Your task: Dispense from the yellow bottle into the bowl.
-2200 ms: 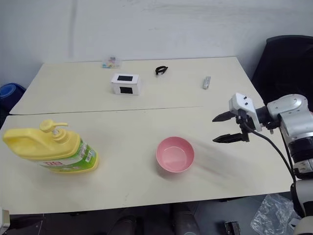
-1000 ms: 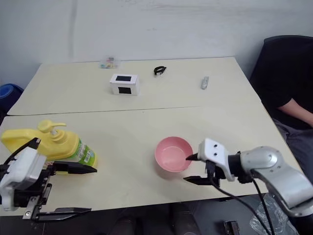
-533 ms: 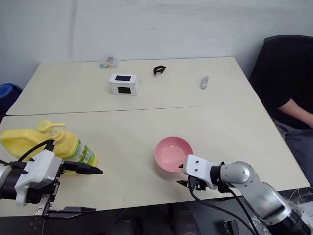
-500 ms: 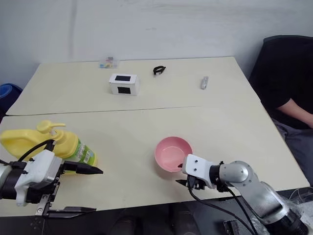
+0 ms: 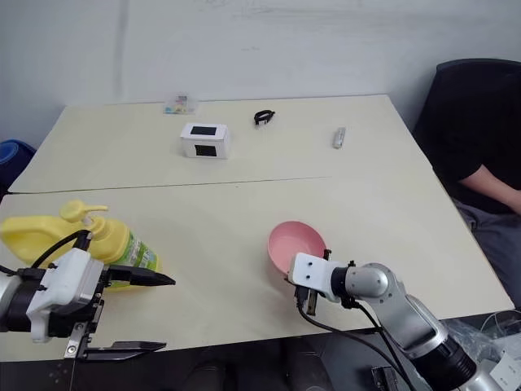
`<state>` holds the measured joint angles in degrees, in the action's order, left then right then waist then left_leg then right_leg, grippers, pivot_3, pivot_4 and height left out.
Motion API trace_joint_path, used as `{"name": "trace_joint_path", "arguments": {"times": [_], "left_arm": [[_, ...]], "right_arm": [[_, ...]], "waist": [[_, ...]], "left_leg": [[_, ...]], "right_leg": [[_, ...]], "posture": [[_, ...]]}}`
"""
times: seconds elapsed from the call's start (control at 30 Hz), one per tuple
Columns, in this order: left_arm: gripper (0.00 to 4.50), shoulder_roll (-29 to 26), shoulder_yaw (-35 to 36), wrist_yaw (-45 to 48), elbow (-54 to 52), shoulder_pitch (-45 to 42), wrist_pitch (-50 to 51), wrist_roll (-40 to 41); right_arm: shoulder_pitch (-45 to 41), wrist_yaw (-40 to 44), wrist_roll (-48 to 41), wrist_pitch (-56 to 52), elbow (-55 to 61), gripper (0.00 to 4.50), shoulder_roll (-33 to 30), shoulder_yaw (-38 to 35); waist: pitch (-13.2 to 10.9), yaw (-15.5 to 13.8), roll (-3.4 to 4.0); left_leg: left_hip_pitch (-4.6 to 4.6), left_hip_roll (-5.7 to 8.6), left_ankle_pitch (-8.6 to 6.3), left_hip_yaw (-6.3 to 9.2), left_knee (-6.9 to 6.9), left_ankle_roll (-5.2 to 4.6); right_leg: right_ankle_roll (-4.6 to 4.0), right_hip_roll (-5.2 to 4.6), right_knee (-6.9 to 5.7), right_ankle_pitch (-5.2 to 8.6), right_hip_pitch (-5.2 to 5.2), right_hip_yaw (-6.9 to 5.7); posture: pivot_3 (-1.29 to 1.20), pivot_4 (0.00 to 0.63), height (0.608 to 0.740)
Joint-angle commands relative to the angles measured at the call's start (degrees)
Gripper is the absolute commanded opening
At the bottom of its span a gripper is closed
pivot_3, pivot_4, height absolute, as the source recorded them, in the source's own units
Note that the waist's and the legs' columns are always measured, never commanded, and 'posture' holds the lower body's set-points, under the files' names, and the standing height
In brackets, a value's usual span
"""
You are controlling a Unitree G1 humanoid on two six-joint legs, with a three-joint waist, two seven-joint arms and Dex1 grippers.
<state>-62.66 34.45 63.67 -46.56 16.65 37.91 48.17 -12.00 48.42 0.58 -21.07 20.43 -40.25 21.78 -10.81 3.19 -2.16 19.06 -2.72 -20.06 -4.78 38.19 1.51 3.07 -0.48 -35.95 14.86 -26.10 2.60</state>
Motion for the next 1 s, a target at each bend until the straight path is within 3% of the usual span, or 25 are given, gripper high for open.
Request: {"name": "trace_joint_path", "arguments": {"times": [0.03,0.33,0.5,0.7,0.83,1.0], "left_arm": [[4.50,0.83,-0.59,0.51,0.18,0.81,-1.65,-2.18],[4.50,2.63,-1.86,-2.74,0.89,-3.61,-0.55,0.53],[4.50,1.04,2.87,-8.98,4.07,-12.13,5.13,13.22],[4.50,-3.52,12.36,-12.61,11.62,-19.86,10.72,25.91],[3.30,-5.79,19.03,-12.43,17.22,-21.31,13.28,25.87],[1.72,-7.56,23.75,-6.46,20.67,-17.60,12.46,15.60]], "right_arm": [[0.37,-0.10,1.43,1.20,0.70,0.01,0.00,0.05],[-2.75,2.09,2.49,3.43,-0.89,0.01,-0.09,-0.65],[-8.10,10.35,-0.71,3.79,0.45,0.01,-3.19,-1.70],[-22.83,24.68,-7.63,3.70,-4.62,0.01,-5.79,-2.49],[-35.65,34.84,-10.64,4.11,-10.54,0.00,-3.27,0.22],[-46.79,41.67,-11.72,5.27,-17.72,0.00,3.63,3.27]], "waist": [[0.00,0.04,-0.01],[0.01,0.00,-0.02],[0.00,-0.04,-0.01],[-0.04,0.29,0.00],[-0.07,0.37,0.04],[-0.07,0.51,0.06]], "left_leg": [[0.00,0.00,0.00,-0.01,0.00,0.00],[0.00,0.01,0.00,-0.06,0.02,-0.01],[0.08,0.01,0.00,-0.07,0.03,-0.01],[0.10,-0.01,0.00,-0.33,0.00,-0.02],[0.10,-0.01,0.00,-0.39,0.00,-0.02],[0.03,-0.02,0.00,-0.55,0.00,0.01]], "right_leg": [[0.00,0.00,0.00,0.00,-0.01,0.01],[0.03,0.00,0.00,-0.03,0.00,0.07],[0.20,0.00,-0.04,-0.13,-0.12,0.08],[0.22,0.07,-0.17,-0.16,-0.35,0.30],[0.21,0.09,-0.24,-0.16,-0.43,0.30],[0.12,0.12,-0.49,-0.11,-0.51,-0.08]], "posture": [[0.00,0.150,0.740],[0.00,0.150,0.740],[0.00,0.150,0.740],[0.00,0.150,0.740],[0.00,0.150,0.740],[0.00,0.150,0.740]]}}
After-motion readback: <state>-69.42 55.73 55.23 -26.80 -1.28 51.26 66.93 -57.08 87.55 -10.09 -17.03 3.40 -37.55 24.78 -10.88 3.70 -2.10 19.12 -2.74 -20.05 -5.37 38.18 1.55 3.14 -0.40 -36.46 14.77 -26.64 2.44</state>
